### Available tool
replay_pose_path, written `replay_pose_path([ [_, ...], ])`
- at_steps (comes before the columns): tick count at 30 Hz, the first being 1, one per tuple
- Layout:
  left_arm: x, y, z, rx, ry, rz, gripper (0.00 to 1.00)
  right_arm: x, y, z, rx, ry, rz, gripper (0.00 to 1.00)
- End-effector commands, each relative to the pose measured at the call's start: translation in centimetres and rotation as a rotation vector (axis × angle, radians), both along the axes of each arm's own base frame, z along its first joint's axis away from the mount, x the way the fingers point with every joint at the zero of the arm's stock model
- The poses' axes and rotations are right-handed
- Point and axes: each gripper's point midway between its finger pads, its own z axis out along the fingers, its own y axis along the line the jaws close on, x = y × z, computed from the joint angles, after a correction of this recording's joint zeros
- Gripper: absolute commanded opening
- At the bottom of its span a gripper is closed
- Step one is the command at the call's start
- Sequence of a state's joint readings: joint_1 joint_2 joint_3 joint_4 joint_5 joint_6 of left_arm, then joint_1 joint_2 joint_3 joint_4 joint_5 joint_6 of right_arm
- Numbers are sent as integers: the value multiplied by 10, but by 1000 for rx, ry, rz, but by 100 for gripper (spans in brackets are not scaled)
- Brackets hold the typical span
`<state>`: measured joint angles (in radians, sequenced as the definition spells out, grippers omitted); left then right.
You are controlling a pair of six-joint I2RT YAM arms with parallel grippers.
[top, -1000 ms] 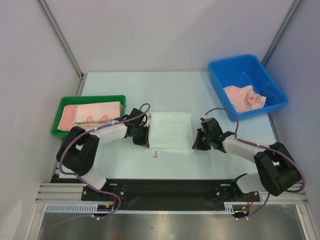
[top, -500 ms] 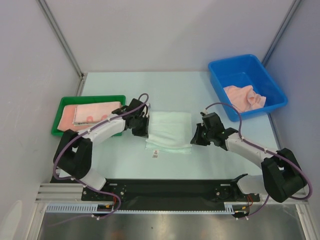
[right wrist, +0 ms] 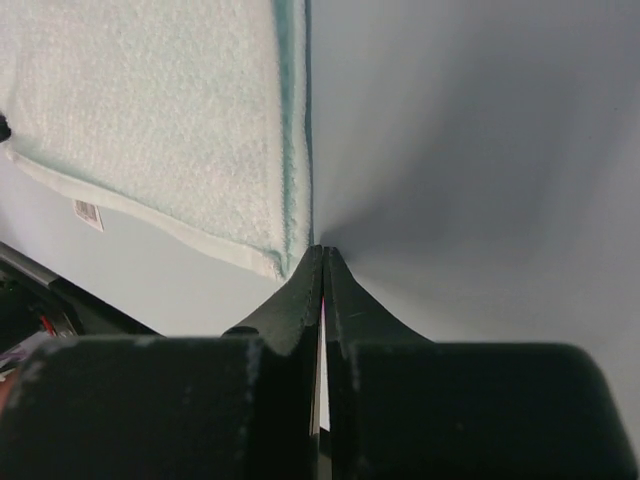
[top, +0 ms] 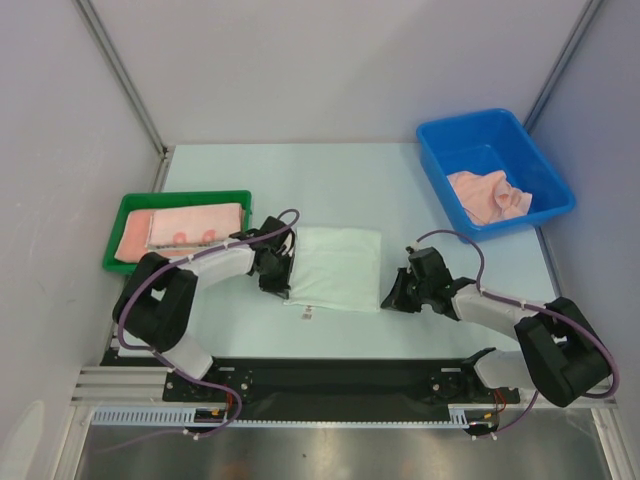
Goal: Fold and stack the towels
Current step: Fold the towel
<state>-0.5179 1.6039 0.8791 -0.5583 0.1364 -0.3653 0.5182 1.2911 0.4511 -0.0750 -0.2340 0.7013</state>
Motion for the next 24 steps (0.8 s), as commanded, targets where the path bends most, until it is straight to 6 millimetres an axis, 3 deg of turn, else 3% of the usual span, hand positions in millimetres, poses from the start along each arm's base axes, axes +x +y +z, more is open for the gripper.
replay_pose_path([
  [1, 8, -5, 3, -17, -38, -23, 0, 4, 6, 4, 36, -34, 3, 0],
  [7, 9, -10, 3, -33, -31, -38, 0, 5, 9, 16, 53, -54, 15, 0],
  [12, 6, -11, 7, -50, -32, -45, 0, 17, -4, 34, -24, -100, -42, 18],
  [16, 7, -14, 14, -63, -38, -44, 0, 19, 3, 45, -30, -129, -35, 31],
  [19, 8, -15, 17, -70, -45, -45, 0, 21, 6, 45, -64, -132, -32, 33],
  [24, 8, -15, 21, -72, -51, -45, 0, 18, 7, 26, -161, -95, -15, 33],
])
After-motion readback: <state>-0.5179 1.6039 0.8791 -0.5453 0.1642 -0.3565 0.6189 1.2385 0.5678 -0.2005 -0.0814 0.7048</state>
